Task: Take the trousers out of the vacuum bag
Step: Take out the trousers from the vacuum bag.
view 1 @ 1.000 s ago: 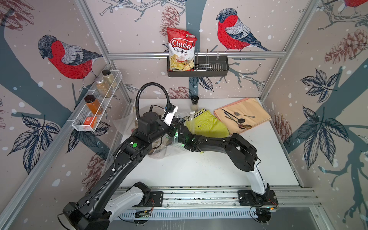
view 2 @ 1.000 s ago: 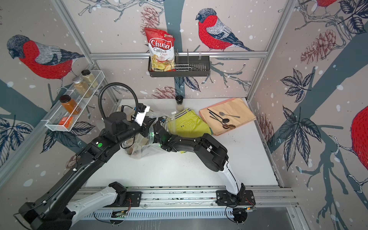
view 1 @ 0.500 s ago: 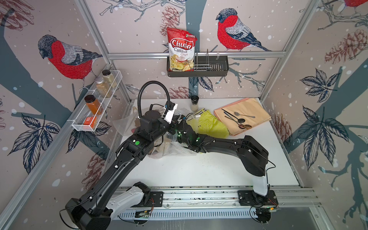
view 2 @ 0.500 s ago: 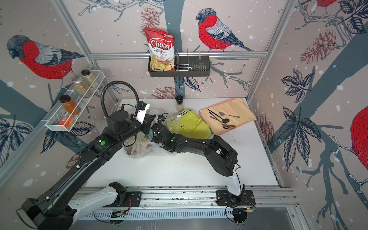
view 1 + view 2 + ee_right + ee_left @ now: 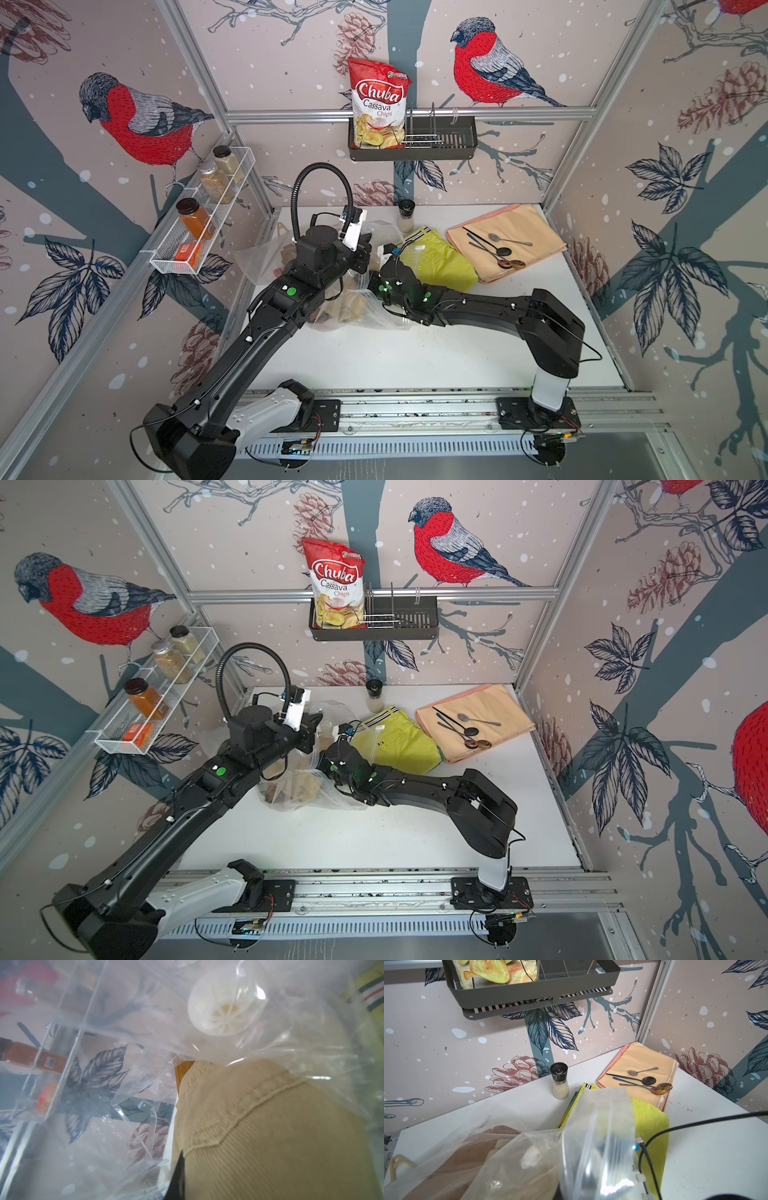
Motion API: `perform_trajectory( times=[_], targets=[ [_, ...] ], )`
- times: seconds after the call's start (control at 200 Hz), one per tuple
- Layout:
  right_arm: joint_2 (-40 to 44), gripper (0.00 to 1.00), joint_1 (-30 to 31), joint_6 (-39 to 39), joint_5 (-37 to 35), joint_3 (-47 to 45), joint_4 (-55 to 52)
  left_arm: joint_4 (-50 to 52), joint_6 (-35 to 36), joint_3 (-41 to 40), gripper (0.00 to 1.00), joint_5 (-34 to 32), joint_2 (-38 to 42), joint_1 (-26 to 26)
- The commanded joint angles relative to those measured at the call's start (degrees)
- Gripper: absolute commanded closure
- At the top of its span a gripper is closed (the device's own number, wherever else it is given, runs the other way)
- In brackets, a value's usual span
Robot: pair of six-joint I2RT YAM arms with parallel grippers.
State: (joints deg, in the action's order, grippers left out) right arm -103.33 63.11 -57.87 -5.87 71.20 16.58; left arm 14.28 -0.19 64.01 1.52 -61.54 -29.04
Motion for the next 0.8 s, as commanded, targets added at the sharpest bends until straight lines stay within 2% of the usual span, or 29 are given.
perform_trajectory(
  times=[0.0, 0.795],
  targets=[
    [2.5, 1.0, -0.3, 2.6, -2.2, 0.1, 1.7, -3.3, -0.9, -0.5, 1.0, 0.1, -0.2, 0.2],
    [14.2, 1.0, -1.2, 11.1, -4.2, 2.8, -7.3, -4.6, -3.2, -5.8, 1.0, 1.3, 2.7, 2.7]
  ],
)
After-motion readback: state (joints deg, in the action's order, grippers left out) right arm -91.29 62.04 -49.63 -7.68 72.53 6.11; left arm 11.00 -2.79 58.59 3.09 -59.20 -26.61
